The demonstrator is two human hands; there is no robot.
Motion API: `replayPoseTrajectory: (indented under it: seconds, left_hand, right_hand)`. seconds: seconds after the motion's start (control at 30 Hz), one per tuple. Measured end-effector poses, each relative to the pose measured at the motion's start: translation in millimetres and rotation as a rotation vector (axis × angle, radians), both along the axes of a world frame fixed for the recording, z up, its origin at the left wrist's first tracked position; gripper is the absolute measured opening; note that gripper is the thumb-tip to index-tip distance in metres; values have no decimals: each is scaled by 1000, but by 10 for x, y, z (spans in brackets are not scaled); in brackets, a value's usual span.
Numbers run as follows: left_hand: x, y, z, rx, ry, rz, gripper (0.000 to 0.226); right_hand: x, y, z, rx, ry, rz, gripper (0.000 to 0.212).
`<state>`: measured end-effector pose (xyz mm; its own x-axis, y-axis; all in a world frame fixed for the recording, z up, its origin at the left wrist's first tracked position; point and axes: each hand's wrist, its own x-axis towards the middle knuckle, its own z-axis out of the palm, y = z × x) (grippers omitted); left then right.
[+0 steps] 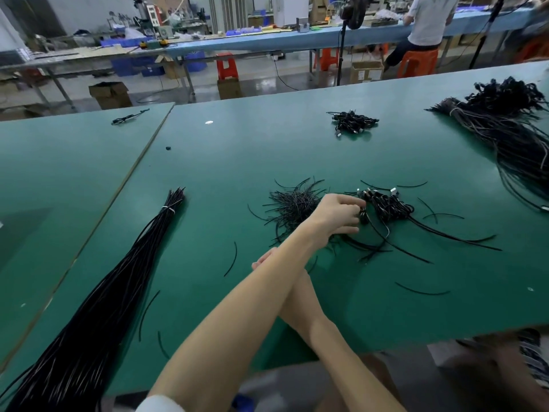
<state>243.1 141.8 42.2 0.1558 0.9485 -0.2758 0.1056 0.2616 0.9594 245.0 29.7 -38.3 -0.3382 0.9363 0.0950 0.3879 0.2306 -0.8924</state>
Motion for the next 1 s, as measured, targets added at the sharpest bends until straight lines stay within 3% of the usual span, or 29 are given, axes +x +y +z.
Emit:
replayPoseTrajectory:
  seconds: [0.13, 0.23, 0.3, 0.43, 0.5, 0.63, 0.9, 1.0]
  left_hand:
    - [-490, -200, 222, 204, -82, 20, 25]
    - [-1048, -287, 234, 317, 52, 245, 25]
    - [-1433, -338, 127, 313, 299, 384, 27]
    - [-2154, -498, -240, 214, 1190, 525, 28]
    - [-2423, -621, -385, 145, 1480, 553, 30]
    - [-2728, -808, -479, 52, 1544, 631, 30]
    - [-2868, -893, -407, 98, 1364, 696, 25]
    - [-2835, -901, -383, 141, 1376, 726, 22]
  right_hand:
    - [-59, 98, 72, 42, -23, -45, 26]
    - [-70, 120, 54, 49, 29, -71, 21]
    - [-54, 125, 50, 35, 52, -75, 20]
    - [-46, 108, 52, 40, 67, -64, 23]
    - [-50, 104, 48, 51, 66, -65, 23]
    - [-42, 114, 40, 46, 64, -66, 22]
    - [-24, 125, 17, 40, 49, -65, 22]
    - [-24, 122, 14, 38, 49, -69, 21]
